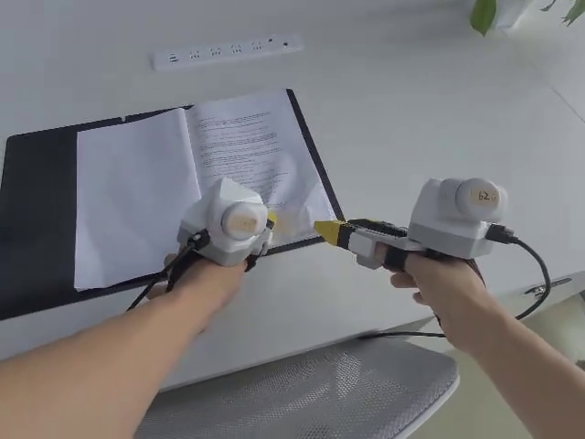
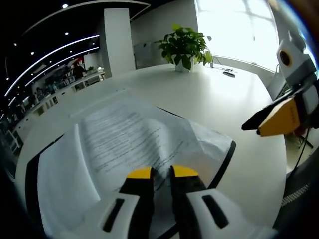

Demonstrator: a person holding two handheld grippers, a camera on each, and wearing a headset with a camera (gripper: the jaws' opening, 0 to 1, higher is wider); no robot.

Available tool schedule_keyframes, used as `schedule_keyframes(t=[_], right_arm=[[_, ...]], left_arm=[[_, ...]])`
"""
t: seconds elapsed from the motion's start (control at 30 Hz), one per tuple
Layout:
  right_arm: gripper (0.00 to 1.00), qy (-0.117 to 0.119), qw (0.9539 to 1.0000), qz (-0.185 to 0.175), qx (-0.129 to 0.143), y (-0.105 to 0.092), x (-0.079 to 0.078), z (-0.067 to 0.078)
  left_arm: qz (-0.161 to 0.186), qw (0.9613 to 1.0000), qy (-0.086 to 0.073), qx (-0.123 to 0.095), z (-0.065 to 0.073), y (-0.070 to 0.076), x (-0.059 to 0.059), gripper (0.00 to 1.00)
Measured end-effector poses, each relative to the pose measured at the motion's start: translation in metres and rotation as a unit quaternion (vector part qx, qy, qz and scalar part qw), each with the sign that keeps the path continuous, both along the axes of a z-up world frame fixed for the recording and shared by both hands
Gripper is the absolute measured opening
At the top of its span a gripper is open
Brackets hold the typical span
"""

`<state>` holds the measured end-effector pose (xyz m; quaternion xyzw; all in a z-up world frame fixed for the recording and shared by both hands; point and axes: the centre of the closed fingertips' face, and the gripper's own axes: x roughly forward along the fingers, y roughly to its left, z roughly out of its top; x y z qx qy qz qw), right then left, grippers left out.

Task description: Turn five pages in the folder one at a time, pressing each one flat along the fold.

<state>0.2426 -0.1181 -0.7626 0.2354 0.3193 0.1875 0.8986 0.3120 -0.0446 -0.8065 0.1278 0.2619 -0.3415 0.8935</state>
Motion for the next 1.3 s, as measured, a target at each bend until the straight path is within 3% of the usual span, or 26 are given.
schedule_keyframes(t=[0.43,0.6,0.8,1.17,1.3], right_arm=[[0.32,0.019,0.9997,0.012,-0.009,0.01,0.022,-0.019],[0.24,0.022,0.9996,0.013,-0.01,0.011,0.023,-0.022],[0.02,0.012,0.9999,-0.008,0.004,0.006,0.029,-0.019],[0.0,0.003,0.9997,-0.017,0.016,0.009,0.032,-0.013],[0.0,-0.009,0.9997,-0.016,0.018,0.013,0.033,-0.005]], left_arm=[[0.011,0.9999,0.007,-0.005,0.0,0.002,-0.001,0.09],[0.01,0.9999,0.007,-0.003,-0.001,0.002,-0.001,0.09],[0.012,0.9999,0.008,-0.005,-0.001,0.001,-0.001,0.09],[0.015,0.9997,0.016,-0.007,0.0,0.002,-0.002,0.09],[0.022,0.9994,0.025,-0.005,0.0,0.006,-0.004,0.03]])
